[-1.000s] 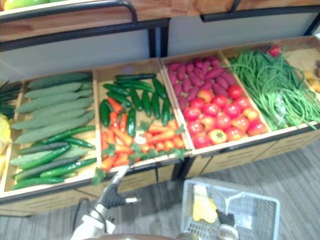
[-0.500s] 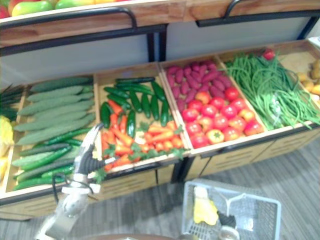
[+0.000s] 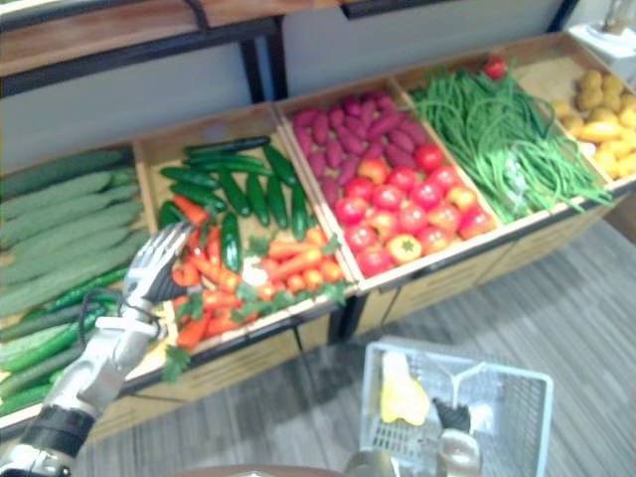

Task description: Pick vegetable in the basket

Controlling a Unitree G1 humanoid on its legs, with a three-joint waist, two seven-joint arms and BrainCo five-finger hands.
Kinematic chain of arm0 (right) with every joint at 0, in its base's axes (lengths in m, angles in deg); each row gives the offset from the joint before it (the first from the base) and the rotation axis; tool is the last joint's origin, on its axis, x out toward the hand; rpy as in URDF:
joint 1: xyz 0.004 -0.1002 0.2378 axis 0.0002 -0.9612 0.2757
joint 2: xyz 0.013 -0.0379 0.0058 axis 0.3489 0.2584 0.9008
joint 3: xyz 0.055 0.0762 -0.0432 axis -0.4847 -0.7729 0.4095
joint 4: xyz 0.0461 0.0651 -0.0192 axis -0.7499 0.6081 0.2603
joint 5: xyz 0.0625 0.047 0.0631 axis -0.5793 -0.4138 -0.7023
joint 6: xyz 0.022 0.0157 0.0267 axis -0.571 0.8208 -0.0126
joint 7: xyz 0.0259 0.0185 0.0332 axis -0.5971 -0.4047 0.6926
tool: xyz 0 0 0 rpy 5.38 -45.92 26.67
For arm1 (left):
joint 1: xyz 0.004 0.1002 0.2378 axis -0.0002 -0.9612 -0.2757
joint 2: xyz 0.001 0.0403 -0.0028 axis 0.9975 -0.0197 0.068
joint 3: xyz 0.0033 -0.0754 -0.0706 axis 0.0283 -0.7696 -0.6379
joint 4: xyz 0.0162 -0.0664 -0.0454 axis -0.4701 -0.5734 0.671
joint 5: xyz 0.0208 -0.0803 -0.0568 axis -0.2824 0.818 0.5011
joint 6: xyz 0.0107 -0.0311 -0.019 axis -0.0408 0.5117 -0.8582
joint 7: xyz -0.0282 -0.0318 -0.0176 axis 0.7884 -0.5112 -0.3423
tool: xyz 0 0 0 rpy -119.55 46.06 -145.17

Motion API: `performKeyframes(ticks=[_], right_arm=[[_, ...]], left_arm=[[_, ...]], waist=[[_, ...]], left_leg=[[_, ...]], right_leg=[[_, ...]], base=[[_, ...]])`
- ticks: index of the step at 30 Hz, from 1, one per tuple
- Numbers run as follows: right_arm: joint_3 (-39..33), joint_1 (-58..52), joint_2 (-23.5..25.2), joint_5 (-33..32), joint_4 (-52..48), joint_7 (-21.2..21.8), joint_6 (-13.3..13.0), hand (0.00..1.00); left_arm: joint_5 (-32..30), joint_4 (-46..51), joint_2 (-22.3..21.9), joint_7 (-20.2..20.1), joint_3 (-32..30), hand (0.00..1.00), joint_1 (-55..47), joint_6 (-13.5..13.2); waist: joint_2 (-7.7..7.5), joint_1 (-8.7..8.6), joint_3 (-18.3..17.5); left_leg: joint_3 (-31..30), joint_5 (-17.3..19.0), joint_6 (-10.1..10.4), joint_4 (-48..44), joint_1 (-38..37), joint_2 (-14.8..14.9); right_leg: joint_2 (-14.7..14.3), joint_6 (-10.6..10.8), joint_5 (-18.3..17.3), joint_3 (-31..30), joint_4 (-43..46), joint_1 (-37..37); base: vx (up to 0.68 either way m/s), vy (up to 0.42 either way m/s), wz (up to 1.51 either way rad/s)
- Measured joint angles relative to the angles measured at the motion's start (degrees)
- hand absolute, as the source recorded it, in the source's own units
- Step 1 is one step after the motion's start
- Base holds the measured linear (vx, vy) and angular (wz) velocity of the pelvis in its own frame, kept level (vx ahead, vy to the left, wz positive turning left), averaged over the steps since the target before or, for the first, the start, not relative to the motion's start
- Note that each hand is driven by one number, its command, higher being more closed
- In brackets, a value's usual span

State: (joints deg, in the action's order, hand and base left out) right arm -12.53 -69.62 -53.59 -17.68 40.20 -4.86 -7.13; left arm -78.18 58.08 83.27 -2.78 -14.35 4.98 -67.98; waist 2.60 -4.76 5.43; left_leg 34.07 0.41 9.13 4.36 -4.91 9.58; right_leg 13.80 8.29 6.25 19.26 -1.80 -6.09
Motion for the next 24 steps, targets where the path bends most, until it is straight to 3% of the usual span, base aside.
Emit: performKeyframes(ticks=[6, 13, 17, 24], right_arm=[[-0.65, 0.66, -1.61, 0.16, -2.07, 0.26, -0.10, 1.00], [-0.65, 1.47, -1.65, 0.16, -2.60, 0.32, -0.28, 1.00], [-0.63, 1.47, -1.65, 0.18, -3.11, 0.32, -0.27, 1.00], [-0.69, 1.25, -1.66, 0.24, -3.55, 0.37, -0.09, 1.00]], left_arm=[[-0.03, -0.76, 1.24, -1.57, 3.88, 0.00, 3.12, -1.29], [1.29, -1.62, 3.63, -4.32, 8.39, 0.00, 7.20, -4.61], [3.39, -1.63, 3.69, -6.55, 10.62, 0.00, 7.66, -5.00], [8.27, -5.43, 5.02, -14.34, 14.51, 0.00, 9.74, -5.80]], waist=[[1.67, -0.77, 1.18], [1.79, -0.93, 2.23], [1.90, -0.96, 2.41], [1.96, -0.95, 2.54]], left_leg=[[2.00, 1.74, 0.14, -2.69, 2.71, 0.80], [4.82, 1.93, 0.44, -3.61, 2.47, 1.76], [5.99, 2.03, 0.58, -3.64, 1.91, 1.94], [6.36, 2.37, 1.06, -3.81, 1.69, 2.12]], right_leg=[[-0.43, 0.28, 0.39, -2.76, 0.15, -3.16], [-1.63, 0.27, 0.38, -6.41, 0.89, -4.74], [-1.95, 0.26, 0.38, -7.32, 0.90, -4.74], [-2.06, 0.26, 0.38, -7.64, 1.13, -4.73]], base=[[-0.05, -0.063, -0.20], [-0.03, -0.054, -0.20], [-0.04, -0.044, -0.10], [-0.06, -0.042, -0.01]])
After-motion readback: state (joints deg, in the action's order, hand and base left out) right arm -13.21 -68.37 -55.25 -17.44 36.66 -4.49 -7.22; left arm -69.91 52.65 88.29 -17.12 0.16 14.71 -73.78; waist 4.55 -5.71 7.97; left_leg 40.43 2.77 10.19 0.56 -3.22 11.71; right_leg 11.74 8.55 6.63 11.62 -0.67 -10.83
